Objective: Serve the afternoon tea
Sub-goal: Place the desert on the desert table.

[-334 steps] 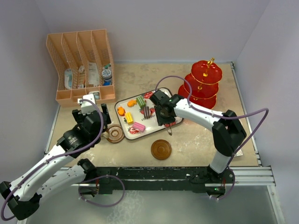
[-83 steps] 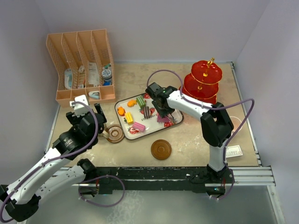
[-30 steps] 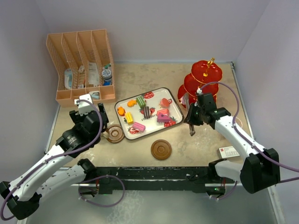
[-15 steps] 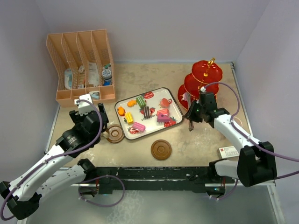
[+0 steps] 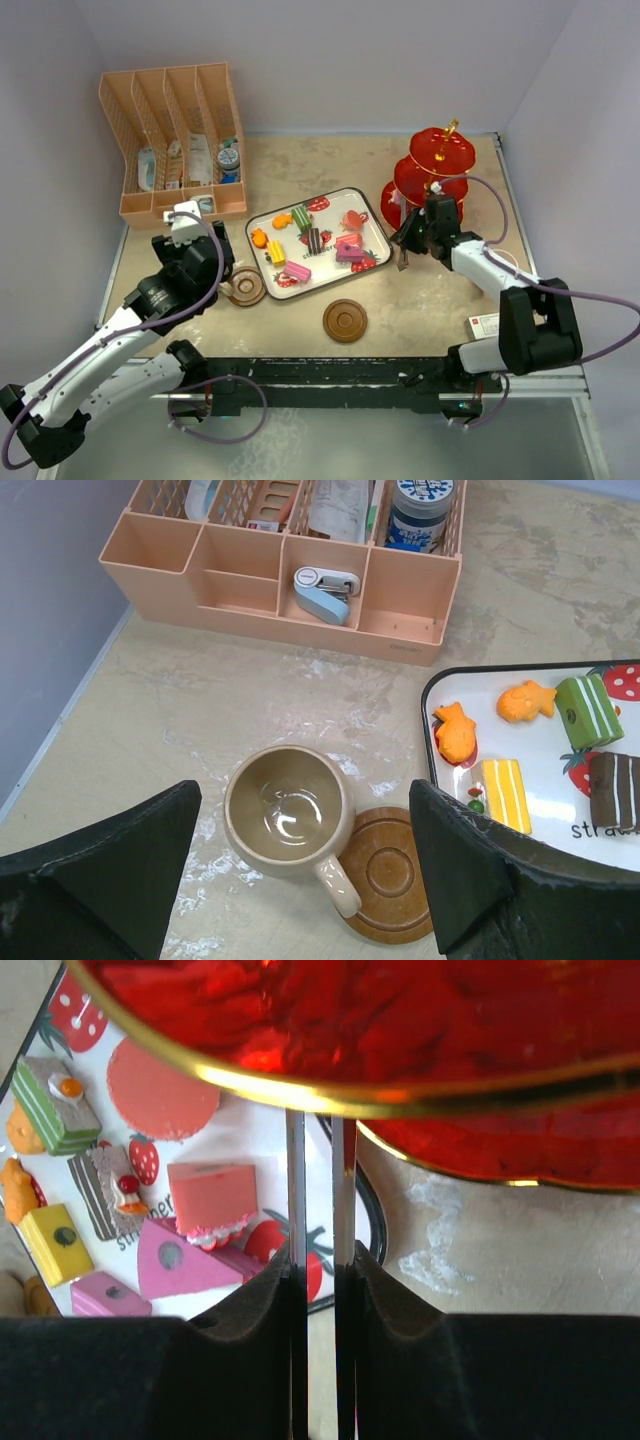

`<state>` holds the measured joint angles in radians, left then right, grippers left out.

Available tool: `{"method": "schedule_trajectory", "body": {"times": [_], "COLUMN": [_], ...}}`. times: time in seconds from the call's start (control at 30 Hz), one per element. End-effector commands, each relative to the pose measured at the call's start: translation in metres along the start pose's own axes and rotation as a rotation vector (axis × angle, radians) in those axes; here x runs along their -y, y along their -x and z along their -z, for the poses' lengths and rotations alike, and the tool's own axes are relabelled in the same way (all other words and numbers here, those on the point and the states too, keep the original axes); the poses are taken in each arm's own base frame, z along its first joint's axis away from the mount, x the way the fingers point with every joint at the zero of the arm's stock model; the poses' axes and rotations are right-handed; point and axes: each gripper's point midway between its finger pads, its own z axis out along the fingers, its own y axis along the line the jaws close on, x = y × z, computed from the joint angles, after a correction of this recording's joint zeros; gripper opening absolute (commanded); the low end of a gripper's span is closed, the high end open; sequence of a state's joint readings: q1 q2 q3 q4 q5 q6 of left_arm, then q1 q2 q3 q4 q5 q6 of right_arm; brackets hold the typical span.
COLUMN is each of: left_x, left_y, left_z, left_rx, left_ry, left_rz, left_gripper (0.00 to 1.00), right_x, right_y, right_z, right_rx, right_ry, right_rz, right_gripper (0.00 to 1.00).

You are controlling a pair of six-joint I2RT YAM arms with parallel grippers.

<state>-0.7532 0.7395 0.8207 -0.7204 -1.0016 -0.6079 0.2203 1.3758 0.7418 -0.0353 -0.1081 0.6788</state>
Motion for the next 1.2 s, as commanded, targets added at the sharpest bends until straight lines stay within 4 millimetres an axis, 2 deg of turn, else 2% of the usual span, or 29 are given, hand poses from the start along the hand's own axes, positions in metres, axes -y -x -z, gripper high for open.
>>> {"method": "schedule_trajectory", "body": {"times": [0.0,0.27,0.4,0.57,0.87,1.17], "left_x": [0.003,0.003,0.003,0.002,0.004,0.005], "left_y": [0.004,0.003,0.004,0.004,0.003,0.002], "left_z": [-0.001,-0.001,-0.002,-0.002,-0.002,-0.002], "left_rx": [0.008,0.008,0.008,0.009,0.003,0.001], "left_ry": [-0.002,-0.001,0.003,0.005,-0.003,-0.008], "left_rz": [-0.002,-0.001,-0.003,0.002,-0.006,-0.008], "left_gripper": [0.83,0.83,0.83,0.83,0.83,0.83], "right_x": [-0.011,-0.005,-0.003,0.002,0.01,0.008], "right_y": [0.024,0.022,0.02,0.018,0.016,0.011], "right_z": [-0.012,-0.037,-0.039,-0.03,-0.009,0.007], "right_rx": [0.079,0.039,0.018,0.016,0.022,0.016], "right_ry": [0.063,0.078,0.083,0.082,0.077,0.093], "right_rz": [0.002,0.02,0.036,0.053,0.057,0.067], "right_gripper": [0.16,0.18,0.22,0.33,0.37,0.4]}}
